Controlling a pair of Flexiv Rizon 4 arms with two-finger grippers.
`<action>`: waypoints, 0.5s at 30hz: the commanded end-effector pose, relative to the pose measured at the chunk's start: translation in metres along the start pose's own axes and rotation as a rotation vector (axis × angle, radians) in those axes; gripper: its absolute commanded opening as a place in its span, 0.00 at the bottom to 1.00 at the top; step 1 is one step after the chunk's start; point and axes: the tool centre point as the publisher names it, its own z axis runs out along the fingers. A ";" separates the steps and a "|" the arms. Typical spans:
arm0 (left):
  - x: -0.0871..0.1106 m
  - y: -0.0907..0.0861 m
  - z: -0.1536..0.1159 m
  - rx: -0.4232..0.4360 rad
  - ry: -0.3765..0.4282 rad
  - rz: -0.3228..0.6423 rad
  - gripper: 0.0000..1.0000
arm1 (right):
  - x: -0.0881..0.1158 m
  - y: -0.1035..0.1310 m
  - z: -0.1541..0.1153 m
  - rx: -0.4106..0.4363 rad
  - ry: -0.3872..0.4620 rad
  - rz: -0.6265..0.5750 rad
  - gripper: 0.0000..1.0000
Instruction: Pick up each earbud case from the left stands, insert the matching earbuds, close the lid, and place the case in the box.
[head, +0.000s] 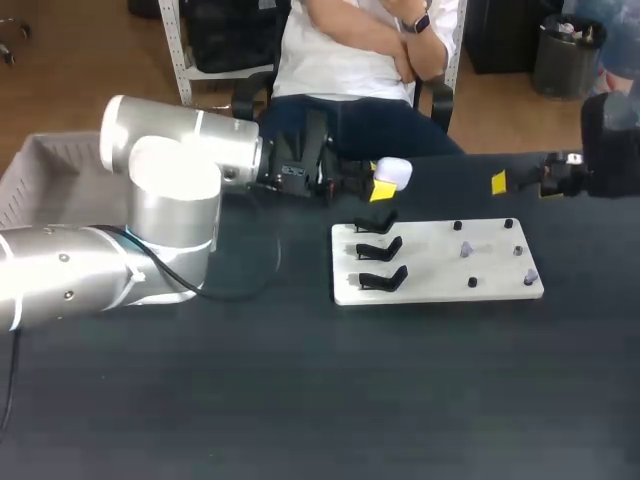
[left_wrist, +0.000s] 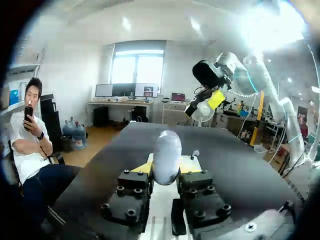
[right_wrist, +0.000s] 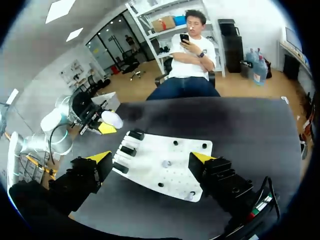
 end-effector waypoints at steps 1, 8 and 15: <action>-0.001 -0.012 -0.002 -0.076 -0.010 0.003 0.00 | -0.006 0.011 0.008 0.035 0.024 -0.010 1.00; -0.005 -0.018 0.001 -0.100 -0.021 0.002 0.00 | -0.008 0.024 0.024 0.025 0.083 -0.041 1.00; -0.010 -0.024 -0.002 -0.098 -0.036 0.014 0.00 | -0.005 0.032 0.038 0.011 0.125 -0.059 1.00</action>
